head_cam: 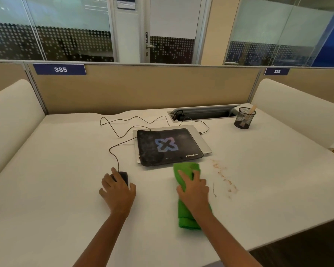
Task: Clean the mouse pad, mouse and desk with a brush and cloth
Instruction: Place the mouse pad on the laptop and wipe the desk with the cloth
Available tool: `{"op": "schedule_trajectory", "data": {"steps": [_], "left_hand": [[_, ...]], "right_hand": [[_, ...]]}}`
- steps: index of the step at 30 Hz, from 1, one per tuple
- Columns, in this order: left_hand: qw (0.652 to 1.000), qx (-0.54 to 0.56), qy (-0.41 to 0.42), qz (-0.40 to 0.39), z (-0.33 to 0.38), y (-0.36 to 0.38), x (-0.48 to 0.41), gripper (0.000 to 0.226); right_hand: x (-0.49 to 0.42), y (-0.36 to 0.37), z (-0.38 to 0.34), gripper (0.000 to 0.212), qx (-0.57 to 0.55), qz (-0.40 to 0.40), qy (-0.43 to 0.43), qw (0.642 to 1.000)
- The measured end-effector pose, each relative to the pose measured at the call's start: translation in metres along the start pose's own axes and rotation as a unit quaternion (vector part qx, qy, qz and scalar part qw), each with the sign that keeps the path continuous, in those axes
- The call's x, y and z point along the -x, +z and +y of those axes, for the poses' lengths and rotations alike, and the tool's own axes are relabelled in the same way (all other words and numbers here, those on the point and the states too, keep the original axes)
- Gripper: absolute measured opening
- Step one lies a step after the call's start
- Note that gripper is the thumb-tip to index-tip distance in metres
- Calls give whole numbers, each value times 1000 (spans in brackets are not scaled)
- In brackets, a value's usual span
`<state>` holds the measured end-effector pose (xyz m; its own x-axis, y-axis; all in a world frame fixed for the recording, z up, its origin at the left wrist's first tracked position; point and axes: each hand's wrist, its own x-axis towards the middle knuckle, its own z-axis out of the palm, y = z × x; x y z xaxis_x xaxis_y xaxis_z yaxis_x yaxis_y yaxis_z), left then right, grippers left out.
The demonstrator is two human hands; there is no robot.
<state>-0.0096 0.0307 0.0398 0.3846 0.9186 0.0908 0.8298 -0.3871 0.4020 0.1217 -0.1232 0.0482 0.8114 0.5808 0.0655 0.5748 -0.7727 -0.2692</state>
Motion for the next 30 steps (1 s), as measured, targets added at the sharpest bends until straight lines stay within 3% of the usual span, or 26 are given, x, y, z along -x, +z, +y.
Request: {"op": "schedule_trajectory", "data": {"steps": [4, 7, 14, 23, 30], "left_hand": [[989, -34, 143, -2, 19, 18, 19, 66], [975, -34, 215, -40, 28, 38, 39, 64], [971, -29, 211, -107, 39, 64, 67, 52], [960, -50, 248, -117, 72, 70, 88, 50], [955, -52, 266, -119, 94, 75, 101, 49]], "right_hand": [[24, 27, -40, 54, 25, -56, -94, 994], [22, 36, -40, 52, 53, -80, -93, 991], [-8, 24, 15, 53, 82, -61, 17, 995], [-1, -10, 117, 53, 97, -45, 186, 977], [30, -22, 149, 52, 70, -18, 274, 959]]}}
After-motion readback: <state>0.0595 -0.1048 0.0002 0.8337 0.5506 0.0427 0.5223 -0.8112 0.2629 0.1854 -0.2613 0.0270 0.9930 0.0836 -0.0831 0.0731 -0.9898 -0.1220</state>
